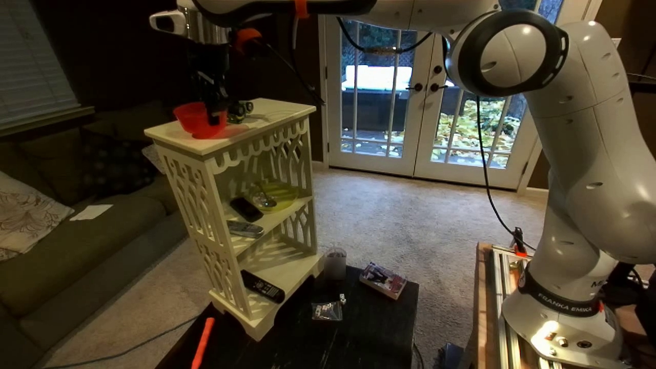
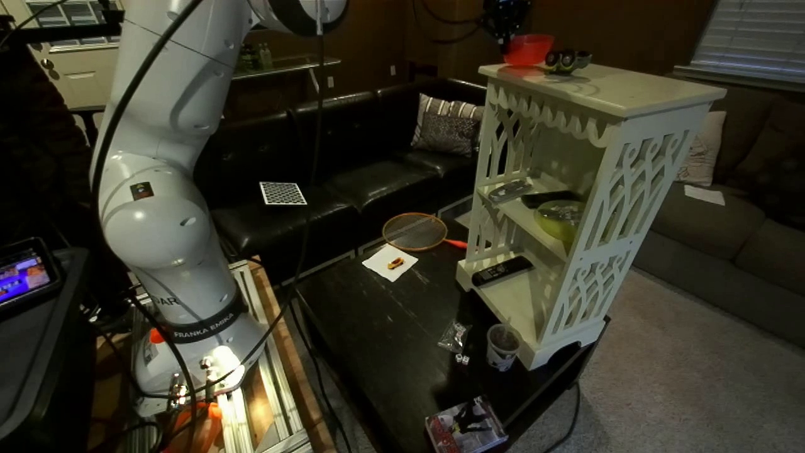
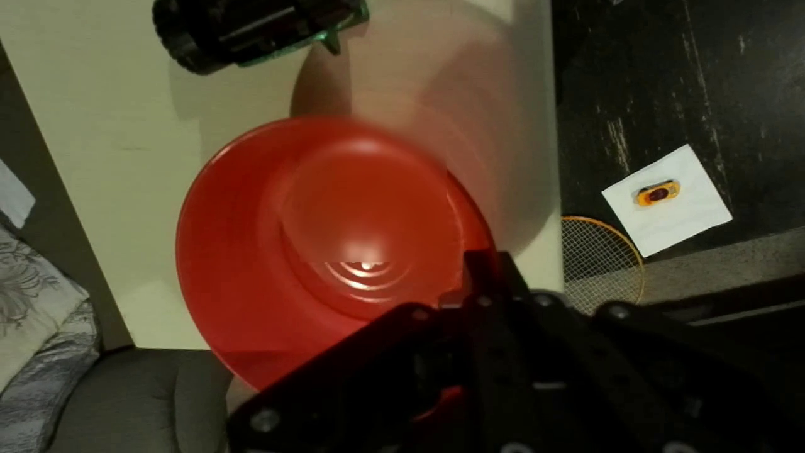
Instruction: Put the red bowl on the table
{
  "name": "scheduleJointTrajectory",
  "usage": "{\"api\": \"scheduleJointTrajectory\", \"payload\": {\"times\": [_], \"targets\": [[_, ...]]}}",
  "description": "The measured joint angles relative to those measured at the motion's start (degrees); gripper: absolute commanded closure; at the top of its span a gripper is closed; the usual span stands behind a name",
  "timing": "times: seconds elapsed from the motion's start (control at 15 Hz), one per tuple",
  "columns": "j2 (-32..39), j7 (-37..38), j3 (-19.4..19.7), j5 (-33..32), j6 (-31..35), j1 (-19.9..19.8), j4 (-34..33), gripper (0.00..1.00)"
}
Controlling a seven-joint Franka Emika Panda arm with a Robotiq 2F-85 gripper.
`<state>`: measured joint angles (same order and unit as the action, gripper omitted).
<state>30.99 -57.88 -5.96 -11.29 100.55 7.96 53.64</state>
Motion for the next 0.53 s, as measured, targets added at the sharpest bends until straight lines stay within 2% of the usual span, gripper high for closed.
{"api": "scheduleJointTrajectory", "payload": {"times": [0.27, 0.53], "targets": [[-2.00, -0.45, -1.26, 1.46, 0.93, 0.06, -2.09, 0.99], [-9.10, -1.51, -4.06, 6.77, 0.48, -0.40, 0.22, 0.99]]}}
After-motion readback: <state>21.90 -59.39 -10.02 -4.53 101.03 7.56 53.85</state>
